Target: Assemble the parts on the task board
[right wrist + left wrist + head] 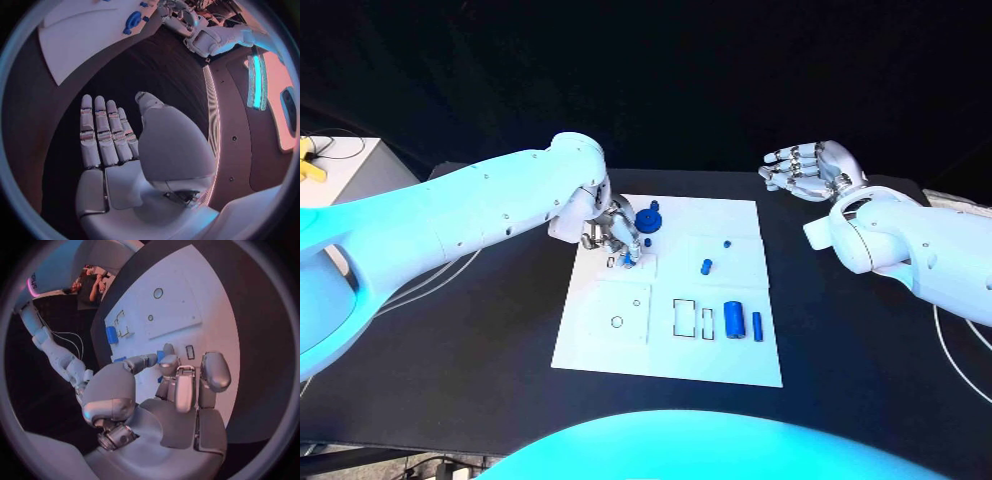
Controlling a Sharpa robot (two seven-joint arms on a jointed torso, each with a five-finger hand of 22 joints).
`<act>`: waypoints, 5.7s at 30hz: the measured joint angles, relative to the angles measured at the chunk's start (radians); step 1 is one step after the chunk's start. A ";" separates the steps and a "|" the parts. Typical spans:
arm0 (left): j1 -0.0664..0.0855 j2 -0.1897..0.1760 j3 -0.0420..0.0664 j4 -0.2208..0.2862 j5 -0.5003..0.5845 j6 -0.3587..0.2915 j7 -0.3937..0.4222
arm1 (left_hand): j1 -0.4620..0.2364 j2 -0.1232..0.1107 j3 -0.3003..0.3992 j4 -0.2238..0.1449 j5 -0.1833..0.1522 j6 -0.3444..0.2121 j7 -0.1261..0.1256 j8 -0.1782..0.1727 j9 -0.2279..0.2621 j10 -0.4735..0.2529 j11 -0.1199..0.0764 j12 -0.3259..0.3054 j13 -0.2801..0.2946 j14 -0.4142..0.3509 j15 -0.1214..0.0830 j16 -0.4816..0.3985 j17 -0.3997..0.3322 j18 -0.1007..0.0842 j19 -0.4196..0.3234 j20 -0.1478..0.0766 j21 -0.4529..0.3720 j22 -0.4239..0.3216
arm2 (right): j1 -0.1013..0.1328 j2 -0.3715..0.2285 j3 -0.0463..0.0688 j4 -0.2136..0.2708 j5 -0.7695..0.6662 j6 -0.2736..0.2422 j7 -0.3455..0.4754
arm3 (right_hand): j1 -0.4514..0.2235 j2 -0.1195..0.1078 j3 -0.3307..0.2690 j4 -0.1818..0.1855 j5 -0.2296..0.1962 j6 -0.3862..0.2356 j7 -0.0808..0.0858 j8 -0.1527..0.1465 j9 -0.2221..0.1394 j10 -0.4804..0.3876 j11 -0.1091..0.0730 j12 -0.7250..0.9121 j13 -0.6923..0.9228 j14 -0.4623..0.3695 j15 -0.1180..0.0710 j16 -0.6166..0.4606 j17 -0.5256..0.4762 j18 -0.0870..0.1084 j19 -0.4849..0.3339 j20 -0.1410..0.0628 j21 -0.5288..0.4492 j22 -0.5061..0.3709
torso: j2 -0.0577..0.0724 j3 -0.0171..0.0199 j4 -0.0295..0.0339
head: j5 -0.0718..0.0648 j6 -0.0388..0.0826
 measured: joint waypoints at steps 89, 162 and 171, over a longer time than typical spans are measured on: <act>0.002 0.022 -0.017 -0.059 0.023 0.044 -0.010 | -0.003 -0.003 -0.005 -0.006 0.015 0.018 -0.011 -0.007 0.005 0.016 -0.005 0.005 0.016 0.000 0.000 0.008 0.000 0.000 0.000 0.000 0.000 0.005 | 0.000 0.002 0.000 0.005 0.007 -0.024 0.019 | -0.004 -0.004 0.008 -0.003 0.004 0.000 0.000 -0.008 -0.002 0.000 0.000 -0.012 0.000 0.000 0.000 0.000 -0.009 0.000 -0.004 0.004 0.000 0.000 | 0.000 0.0003 -0.0013 | 0.005 0.000; 0.006 0.071 -0.042 -0.132 0.061 0.074 -0.021 | -0.018 -0.032 -0.072 -0.066 -0.006 0.065 -0.036 -0.050 0.046 0.041 -0.012 0.010 0.047 0.000 -0.007 0.008 0.000 -0.009 0.003 -0.004 -0.016 -0.011 | 0.000 0.000 0.000 0.017 0.007 -0.023 0.019 | -0.008 -0.008 0.015 -0.001 0.004 0.000 0.000 -0.008 -0.002 0.000 0.000 -0.012 0.000 0.000 0.000 0.000 -0.014 0.000 -0.007 0.007 0.000 0.000 | -0.001 -0.0009 -0.0005 | -0.007 0.000; 0.001 0.064 -0.043 -0.127 0.060 0.061 -0.019 | -0.004 -0.056 -0.159 -0.011 -0.012 0.073 -0.044 -0.057 0.051 0.041 -0.013 0.010 0.053 0.000 -0.007 0.008 0.000 -0.009 0.007 -0.007 -0.020 -0.012 | 0.000 0.000 0.000 0.016 0.007 -0.022 0.019 | -0.008 -0.008 0.015 -0.001 0.004 0.000 0.000 -0.008 -0.002 0.000 0.000 -0.012 0.000 0.000 0.000 0.000 -0.015 0.000 -0.007 0.007 0.000 0.000 | -0.001 -0.0003 -0.0012 | -0.008 0.000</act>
